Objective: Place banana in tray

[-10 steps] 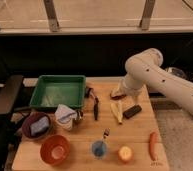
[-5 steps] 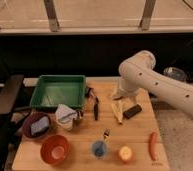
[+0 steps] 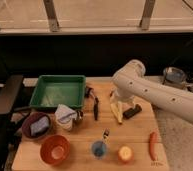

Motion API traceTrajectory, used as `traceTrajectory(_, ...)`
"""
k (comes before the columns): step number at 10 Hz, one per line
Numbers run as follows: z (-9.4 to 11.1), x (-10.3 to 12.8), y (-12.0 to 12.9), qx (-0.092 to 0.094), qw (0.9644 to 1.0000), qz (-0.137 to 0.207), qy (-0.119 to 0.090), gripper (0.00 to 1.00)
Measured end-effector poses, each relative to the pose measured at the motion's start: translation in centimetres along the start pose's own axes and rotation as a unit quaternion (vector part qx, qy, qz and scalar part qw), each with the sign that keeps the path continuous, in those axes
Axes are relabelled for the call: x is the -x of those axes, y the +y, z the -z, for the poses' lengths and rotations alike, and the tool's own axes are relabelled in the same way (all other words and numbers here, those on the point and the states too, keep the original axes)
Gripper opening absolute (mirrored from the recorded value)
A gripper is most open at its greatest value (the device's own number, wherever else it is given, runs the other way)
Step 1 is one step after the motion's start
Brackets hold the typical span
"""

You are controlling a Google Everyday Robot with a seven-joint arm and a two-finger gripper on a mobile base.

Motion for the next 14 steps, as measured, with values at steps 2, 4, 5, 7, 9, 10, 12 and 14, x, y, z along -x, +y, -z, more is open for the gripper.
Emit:
traceTrajectory(2,-1.9,-1.2,0.0,0.000,0.9999,-0.015,-0.001,0.72)
traceTrajectory(4,-3.7,-2.9,-1.0,-0.011,0.9998,-0.017,-0.005,0.72)
traceTrajectory(5,-4.4,-3.6,-1.7,-0.021,0.9996,-0.020,-0.007,0.72)
traceTrajectory(7,-5.2,-3.9,-1.9,-0.026,0.9992,-0.029,-0.014,0.72)
traceTrajectory(9,-5.2,-3.8,-2.0,-0.027,0.9991,-0.030,-0.016,0.72)
traceTrajectory(10,-5.2,-3.8,-1.9,-0.026,0.9991,-0.030,-0.016,0.72)
traceTrajectory(12,-4.8,-3.5,-1.6,-0.030,0.9994,-0.015,-0.004,0.72)
traceTrajectory(14,-4.5,-2.9,-1.6,-0.026,0.9993,0.010,0.025,0.72)
